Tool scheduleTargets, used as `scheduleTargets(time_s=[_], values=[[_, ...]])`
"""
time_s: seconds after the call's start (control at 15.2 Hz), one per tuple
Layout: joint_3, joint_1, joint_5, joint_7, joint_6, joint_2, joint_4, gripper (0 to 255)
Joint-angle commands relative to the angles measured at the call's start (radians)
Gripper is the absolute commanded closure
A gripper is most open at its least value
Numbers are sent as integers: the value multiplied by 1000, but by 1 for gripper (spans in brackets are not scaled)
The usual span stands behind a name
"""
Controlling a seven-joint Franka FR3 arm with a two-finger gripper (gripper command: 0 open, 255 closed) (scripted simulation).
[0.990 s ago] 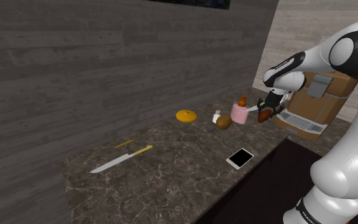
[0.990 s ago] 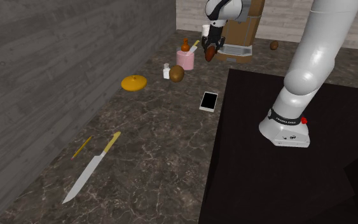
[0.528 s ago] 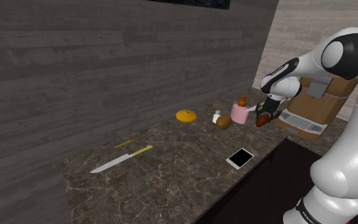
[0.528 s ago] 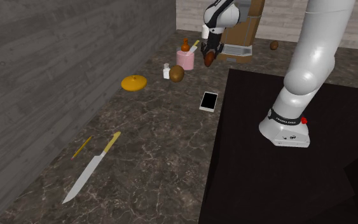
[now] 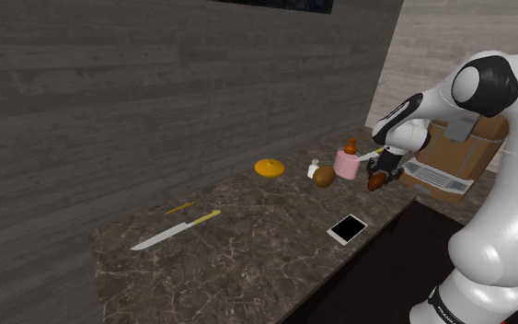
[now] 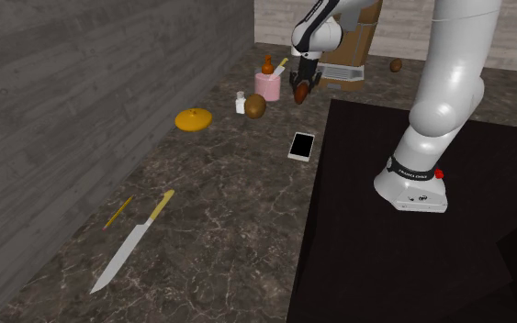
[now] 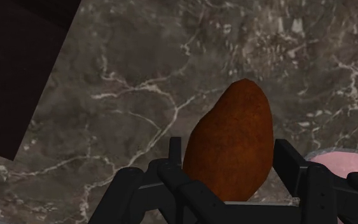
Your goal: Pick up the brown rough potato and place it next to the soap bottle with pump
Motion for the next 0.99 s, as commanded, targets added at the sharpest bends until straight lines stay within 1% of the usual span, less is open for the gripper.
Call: scheduleTargets(time_s=[0.0,0.53,0.59,0.92], values=[[9,-6,19,-15,29,28,-2,255],[10,-6,19,-15,29,28,-2,255],[9,-6,18,-14,28,27,-2,0],[10,-6,19,-15,29,28,-2,0]])
